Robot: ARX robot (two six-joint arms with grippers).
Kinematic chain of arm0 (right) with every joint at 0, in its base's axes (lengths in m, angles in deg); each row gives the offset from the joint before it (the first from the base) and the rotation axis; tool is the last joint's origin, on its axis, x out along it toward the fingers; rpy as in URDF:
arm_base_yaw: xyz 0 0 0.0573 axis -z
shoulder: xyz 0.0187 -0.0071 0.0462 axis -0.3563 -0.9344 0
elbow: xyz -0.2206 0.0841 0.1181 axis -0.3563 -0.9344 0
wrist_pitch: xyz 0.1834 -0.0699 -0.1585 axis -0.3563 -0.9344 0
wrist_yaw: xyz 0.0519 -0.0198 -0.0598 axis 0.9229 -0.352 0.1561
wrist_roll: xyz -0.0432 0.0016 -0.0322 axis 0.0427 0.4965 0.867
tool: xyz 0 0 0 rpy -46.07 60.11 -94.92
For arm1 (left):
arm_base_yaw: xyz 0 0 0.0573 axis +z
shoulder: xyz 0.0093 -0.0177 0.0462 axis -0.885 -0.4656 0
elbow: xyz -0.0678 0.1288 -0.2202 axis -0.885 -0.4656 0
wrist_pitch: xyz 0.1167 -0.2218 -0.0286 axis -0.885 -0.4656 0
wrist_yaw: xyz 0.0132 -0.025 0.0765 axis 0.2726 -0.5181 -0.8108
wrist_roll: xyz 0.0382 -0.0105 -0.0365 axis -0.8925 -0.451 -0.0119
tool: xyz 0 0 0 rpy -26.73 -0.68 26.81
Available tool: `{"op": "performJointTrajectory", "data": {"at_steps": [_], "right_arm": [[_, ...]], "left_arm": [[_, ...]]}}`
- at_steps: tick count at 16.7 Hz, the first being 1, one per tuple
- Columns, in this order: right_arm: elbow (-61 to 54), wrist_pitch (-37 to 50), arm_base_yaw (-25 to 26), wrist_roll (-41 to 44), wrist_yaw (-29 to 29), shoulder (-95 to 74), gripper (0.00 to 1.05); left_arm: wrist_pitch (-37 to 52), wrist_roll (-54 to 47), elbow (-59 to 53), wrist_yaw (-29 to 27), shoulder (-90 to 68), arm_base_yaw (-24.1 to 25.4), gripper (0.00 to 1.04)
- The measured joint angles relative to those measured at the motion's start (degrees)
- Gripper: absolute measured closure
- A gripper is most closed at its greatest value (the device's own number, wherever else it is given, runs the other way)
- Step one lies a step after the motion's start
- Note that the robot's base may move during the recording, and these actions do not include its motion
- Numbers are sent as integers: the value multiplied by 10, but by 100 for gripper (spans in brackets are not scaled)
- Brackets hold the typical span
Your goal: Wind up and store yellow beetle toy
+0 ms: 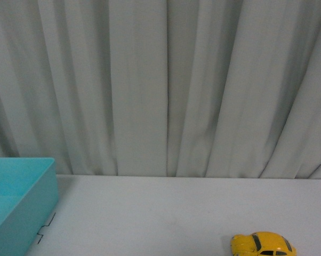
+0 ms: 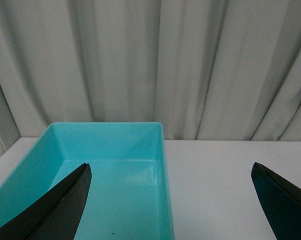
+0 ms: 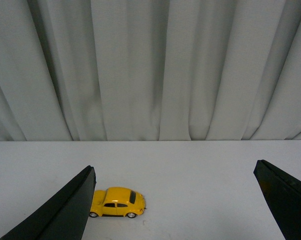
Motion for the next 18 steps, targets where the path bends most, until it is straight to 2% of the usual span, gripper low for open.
{"op": "performJointTrajectory", "data": {"at_steps": [4,5,6,8,10,12,14,15,17,18], "right_arm": [[0,-2,0,-1,1,0,7],[17,-62,34,-23,62,-22,7],[18,3,131,-30,153,-101,7],[48,249,302,-8,303,-354,7],[150,445,358,23,345,-615,7],[272,509,332,43,366,-825,7],[382,473,279,54,406,-959,7],[450,442,243,71,446,-1012,7],[568,301,184,143,532,-1062,7],[625,192,160,218,572,-1083,7]], "left_arm": [[0,0,0,0,0,0,7],[0,0,0,0,0,0,7],[0,0,0,0,0,0,7],[0,0,0,0,0,0,7],[0,0,0,0,0,0,7],[0,0,0,0,0,0,7],[0,0,0,0,0,0,7],[0,0,0,0,0,0,7],[0,0,0,0,0,0,7],[0,0,0,0,0,0,7]]}}
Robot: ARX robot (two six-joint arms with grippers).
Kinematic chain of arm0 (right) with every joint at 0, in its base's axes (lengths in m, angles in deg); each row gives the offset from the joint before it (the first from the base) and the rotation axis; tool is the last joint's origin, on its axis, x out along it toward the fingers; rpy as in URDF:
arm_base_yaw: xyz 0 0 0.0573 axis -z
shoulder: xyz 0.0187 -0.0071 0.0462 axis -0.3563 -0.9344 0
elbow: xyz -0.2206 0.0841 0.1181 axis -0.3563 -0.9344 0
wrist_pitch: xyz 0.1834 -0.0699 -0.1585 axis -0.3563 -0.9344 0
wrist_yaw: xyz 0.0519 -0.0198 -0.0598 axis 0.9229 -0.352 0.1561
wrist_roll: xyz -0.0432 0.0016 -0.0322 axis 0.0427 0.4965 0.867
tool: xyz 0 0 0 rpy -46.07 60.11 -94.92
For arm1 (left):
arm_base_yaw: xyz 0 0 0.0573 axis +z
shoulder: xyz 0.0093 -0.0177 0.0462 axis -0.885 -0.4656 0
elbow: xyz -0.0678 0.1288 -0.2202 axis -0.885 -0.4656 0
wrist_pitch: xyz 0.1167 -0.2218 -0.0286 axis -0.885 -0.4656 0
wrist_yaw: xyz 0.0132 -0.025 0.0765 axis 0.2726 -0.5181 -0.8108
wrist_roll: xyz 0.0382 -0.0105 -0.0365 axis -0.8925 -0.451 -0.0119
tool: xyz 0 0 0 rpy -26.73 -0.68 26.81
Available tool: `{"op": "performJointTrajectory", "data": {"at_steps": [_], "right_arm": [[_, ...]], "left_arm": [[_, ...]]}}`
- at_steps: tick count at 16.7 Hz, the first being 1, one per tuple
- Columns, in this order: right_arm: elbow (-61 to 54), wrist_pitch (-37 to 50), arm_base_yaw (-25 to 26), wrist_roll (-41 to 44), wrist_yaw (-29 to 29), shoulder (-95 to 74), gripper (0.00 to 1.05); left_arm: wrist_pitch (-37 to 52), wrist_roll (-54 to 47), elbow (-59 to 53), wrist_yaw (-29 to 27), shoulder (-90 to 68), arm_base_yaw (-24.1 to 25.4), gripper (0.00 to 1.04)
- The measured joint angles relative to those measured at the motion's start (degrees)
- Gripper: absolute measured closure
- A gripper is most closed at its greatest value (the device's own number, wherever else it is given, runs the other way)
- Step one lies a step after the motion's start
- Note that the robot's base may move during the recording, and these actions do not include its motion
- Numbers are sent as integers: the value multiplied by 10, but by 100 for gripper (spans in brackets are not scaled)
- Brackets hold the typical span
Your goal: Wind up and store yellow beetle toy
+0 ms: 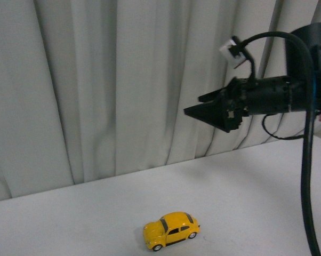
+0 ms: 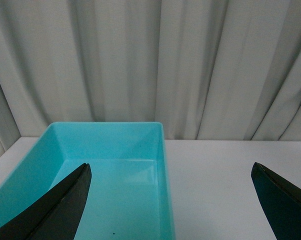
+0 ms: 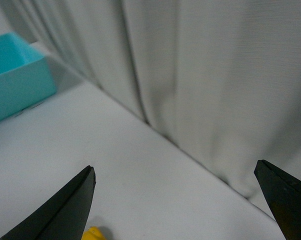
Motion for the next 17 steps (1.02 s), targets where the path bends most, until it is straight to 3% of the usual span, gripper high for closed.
{"op": "performJointTrajectory", "data": {"at_steps": [2,4,7,8,11,17], "right_arm": [[112,-238,-36,188,21,-55,7],[196,-473,-53,401,-10,-119,7],[223,-672,-73,650,-78,-169,7],[222,-700,-85,701,-99,-179,7],[217,-643,-106,759,-139,-202,7],[222,-596,-121,749,-185,-240,7]], "left_arm": [[0,0,0,0,0,0,7],[0,0,0,0,0,0,7],[0,0,0,0,0,0,7],[0,0,0,0,0,0,7],[0,0,0,0,0,0,7],[0,0,0,0,0,0,7]]}}
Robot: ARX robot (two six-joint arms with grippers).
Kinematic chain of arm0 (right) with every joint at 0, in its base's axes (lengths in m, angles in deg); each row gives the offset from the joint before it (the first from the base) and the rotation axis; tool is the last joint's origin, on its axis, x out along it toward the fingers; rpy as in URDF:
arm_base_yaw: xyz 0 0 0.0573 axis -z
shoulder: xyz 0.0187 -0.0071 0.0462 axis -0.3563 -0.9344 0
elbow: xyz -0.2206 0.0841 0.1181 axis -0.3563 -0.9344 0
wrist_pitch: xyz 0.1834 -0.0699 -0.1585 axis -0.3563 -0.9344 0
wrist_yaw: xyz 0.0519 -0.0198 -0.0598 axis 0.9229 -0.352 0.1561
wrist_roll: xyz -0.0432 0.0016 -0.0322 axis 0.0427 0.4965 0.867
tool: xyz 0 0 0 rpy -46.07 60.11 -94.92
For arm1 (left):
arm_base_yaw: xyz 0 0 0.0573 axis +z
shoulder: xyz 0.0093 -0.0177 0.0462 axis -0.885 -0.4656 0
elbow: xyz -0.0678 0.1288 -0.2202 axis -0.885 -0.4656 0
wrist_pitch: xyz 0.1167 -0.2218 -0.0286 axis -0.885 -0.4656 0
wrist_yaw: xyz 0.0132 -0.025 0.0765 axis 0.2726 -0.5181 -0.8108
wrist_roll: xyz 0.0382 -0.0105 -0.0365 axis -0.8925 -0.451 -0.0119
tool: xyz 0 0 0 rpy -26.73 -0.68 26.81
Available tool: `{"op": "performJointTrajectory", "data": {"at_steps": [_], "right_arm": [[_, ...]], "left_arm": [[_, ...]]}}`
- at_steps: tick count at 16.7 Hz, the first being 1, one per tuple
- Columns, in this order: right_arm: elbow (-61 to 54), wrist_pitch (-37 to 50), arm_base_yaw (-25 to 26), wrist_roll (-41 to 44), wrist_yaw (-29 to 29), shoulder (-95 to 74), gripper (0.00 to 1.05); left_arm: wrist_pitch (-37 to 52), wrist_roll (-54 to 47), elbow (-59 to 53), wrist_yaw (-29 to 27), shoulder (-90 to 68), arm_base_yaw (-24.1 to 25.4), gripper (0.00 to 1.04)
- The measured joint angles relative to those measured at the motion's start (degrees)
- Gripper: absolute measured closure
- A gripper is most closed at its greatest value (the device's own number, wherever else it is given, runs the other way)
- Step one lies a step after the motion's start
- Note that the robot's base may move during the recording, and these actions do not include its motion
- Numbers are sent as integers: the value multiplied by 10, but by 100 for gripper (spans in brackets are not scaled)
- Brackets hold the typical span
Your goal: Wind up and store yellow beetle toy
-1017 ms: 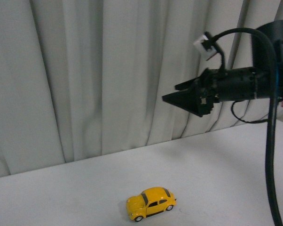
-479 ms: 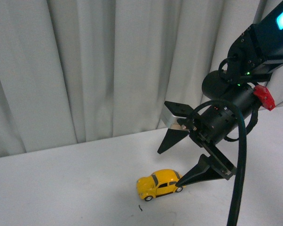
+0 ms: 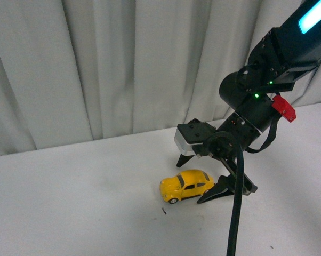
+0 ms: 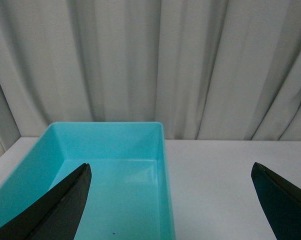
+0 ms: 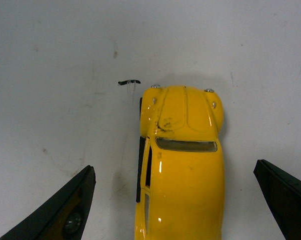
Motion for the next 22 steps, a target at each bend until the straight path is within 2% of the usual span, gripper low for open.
{"op": "performJointTrajectory", "data": {"at_steps": [4,5,6,7,9,10,16,22], "right_arm": [[-6,21,-1,-17,-22,-10,7],[-5,22,-6,-22,-17,-18,12],[-5,26,-11,-29,-14,-20,22],[-5,32,-19,-37,-9,-20,39],[-5,38,-23,-45,-7,-20,56],[-5,39,-23,-47,-3,-20,61],[-7,42,-19,-54,-2,-20,63],[-19,50,5,-46,7,-21,63]], "left_arm": [[0,0,0,0,0,0,7],[0,0,0,0,0,0,7],[0,0,0,0,0,0,7],[0,0,0,0,0,0,7],[0,0,0,0,0,0,7],[0,0,0,0,0,0,7],[0,0,0,0,0,0,7],[0,0,0,0,0,0,7]]}}
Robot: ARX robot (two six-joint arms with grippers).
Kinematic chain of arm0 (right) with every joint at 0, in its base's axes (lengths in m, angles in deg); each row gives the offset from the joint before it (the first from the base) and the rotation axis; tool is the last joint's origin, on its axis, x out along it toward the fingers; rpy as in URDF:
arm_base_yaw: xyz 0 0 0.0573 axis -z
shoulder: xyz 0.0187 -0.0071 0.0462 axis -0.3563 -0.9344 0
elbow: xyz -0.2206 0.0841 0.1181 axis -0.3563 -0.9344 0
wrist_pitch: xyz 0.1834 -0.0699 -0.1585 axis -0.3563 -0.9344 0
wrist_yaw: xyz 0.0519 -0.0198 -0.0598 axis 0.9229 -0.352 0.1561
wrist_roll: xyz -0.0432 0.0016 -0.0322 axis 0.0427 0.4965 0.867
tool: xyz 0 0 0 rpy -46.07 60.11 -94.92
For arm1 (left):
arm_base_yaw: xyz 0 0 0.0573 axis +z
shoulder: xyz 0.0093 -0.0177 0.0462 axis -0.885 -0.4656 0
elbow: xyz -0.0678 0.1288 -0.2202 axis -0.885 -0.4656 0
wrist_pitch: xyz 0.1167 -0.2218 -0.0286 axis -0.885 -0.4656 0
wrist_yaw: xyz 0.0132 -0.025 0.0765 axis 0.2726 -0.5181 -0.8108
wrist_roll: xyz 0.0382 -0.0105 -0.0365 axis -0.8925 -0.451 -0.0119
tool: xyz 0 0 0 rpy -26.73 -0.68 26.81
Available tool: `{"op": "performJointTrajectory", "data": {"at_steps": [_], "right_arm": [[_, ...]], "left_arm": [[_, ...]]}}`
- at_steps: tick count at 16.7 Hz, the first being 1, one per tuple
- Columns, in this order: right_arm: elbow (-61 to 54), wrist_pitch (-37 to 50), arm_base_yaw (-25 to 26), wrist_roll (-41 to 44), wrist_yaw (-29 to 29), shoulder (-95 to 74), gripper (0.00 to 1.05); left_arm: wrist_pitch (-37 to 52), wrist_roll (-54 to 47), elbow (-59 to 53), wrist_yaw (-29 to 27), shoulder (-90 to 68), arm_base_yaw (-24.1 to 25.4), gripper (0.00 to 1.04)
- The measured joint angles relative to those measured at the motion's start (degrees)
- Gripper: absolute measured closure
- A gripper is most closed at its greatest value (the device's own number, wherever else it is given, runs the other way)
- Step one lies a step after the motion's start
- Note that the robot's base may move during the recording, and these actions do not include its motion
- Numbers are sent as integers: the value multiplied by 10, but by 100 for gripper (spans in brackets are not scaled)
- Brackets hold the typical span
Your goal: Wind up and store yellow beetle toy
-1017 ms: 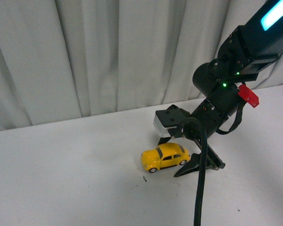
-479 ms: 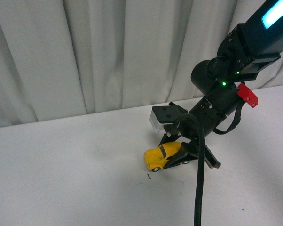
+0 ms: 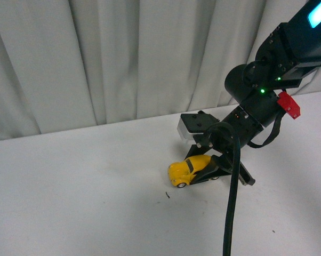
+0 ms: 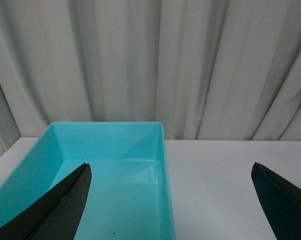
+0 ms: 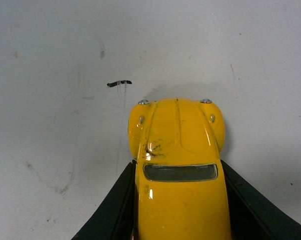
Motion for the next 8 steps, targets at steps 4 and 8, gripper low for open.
{"op": "performJointTrajectory", "data": {"at_steps": [4,8], "right_arm": [[-17,6,28,19,14,1,63],[-71,21,71,45,23,20,63]], "left_arm": [[0,0,0,0,0,0,7],[0,0,0,0,0,0,7]]}}
